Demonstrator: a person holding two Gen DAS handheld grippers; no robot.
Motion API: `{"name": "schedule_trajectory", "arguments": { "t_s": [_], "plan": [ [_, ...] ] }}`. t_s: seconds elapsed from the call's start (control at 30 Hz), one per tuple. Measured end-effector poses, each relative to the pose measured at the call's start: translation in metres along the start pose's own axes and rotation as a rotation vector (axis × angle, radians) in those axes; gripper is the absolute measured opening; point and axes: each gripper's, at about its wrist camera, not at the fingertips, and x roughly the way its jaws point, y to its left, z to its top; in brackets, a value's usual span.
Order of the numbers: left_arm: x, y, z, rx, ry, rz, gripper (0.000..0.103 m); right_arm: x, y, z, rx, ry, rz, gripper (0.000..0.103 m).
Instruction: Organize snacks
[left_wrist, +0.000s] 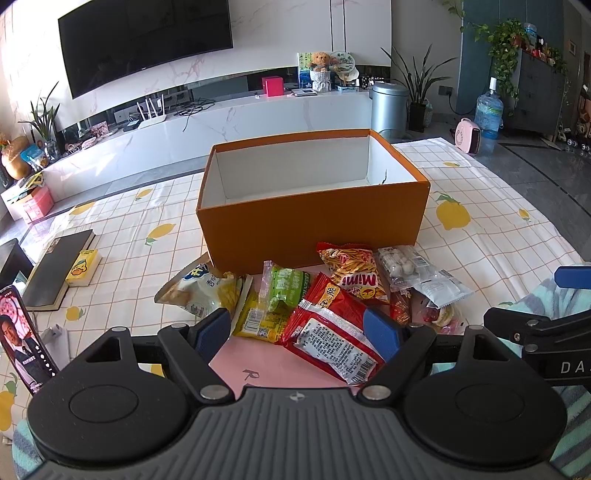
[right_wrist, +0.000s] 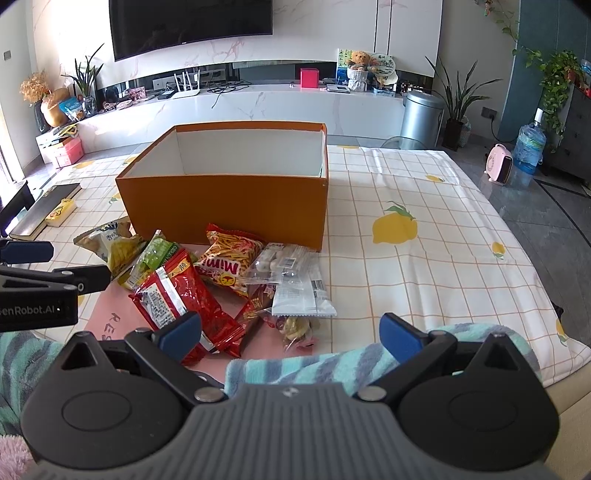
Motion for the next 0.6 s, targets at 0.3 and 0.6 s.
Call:
{"name": "schedule_trajectory", "arguments": {
  "t_s": [0.3,0.6],
  "plan": [
    [-0.0001,0.0002,-0.0008,-0.001,0.002,0.000,0.096,0.0018,-0.0006,-0.0027,0.001,0.008,-0.001,0.099],
    [0.0001,0.0002,-0.0009,-0.002,0.001,0.000,0.096,0.0024,-0.0007,-0.0009,-0.001,0.020,-0.002,0.099]
  ]
}}
